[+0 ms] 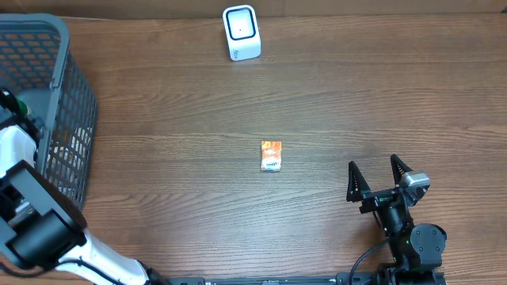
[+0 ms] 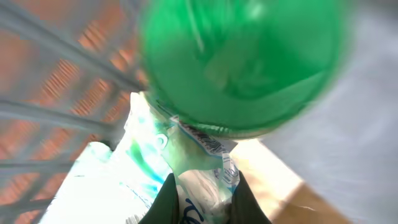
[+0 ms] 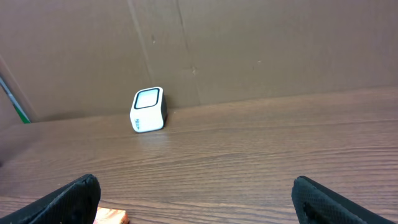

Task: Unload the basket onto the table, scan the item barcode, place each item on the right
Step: 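Return the left gripper into the basket and grasp the teal tissue pack, then carry the teal tissue pack past the scanner and set it beside the orange pack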

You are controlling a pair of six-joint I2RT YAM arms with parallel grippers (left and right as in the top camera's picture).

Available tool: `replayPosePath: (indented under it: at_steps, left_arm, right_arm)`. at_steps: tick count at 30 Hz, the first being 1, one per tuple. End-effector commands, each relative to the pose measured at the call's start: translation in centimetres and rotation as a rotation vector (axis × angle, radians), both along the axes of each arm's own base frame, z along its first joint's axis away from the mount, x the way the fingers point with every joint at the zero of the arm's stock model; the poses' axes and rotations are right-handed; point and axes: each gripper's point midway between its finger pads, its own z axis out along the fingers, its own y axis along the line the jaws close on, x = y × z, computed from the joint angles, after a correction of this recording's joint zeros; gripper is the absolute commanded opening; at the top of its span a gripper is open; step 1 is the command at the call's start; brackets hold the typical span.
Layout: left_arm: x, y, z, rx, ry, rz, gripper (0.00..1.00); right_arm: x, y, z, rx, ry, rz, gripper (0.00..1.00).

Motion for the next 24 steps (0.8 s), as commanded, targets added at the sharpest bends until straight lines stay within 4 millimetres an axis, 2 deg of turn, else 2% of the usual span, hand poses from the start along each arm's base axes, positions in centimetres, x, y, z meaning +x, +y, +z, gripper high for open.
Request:
replayPosePath:
  at_steps: [1,4,8,11,12,16,20,22,24]
  left_arm:
    - [2.7,-1.3,11.9,0.058,-0.298,-0.024,0.04]
    - [2.5,-3.5,17.9,0.057,-0.442,-0.055,0.04]
    - [1.0,-7.1,24.6,0.044,-0.596,-0.117,0.04]
    - [-0.6,-11.0,27.9,-0.038,-0.691,-0.175,0.04]
    - [-1.1,-12.8,28.7,-0.089,-0.716,-0.208,0.04]
    - [-2.7,-19.9,29.6,-0.278,-0.731,-0.334,0.04]
    - [-3.1,-26.8,27.9,-0.389,-0.621,-0.467,0.04]
    - [-2.9,-30.5,26.8,-0.410,-0.548,-0.582,0.04]
    - [-2.7,-33.3,25.6,-0.403,-0.477,-0.648,0.04]
  right_arm:
    - [0.0,-0.1,-0.1,-0.004,-0.007,-0.007,1.00]
    - [0.0,-0.1,-0.1,-0.004,-0.007,-0.007,1.00]
    - [0.0,-0.2,-0.1,-0.004,-0.007,-0.008,1.00]
    - [0.0,-0.2,-0.1,-0.004,-0.007,-0.008,1.00]
    - [0.0,-0.2,-0.1,-0.004,-0.007,-0.008,1.00]
    - [0.0,-0.2,-0.1,-0.004,-0.007,-0.008,1.00]
    - [0.0,-0.1,-0.1,-0.004,-0.007,-0.007,1.00]
    - [0.0,-0.1,-0.1,-0.004,-0.007,-0.007,1.00]
    - [0.0,-0.2,-0.1,-0.004,-0.007,-0.008,1.00]
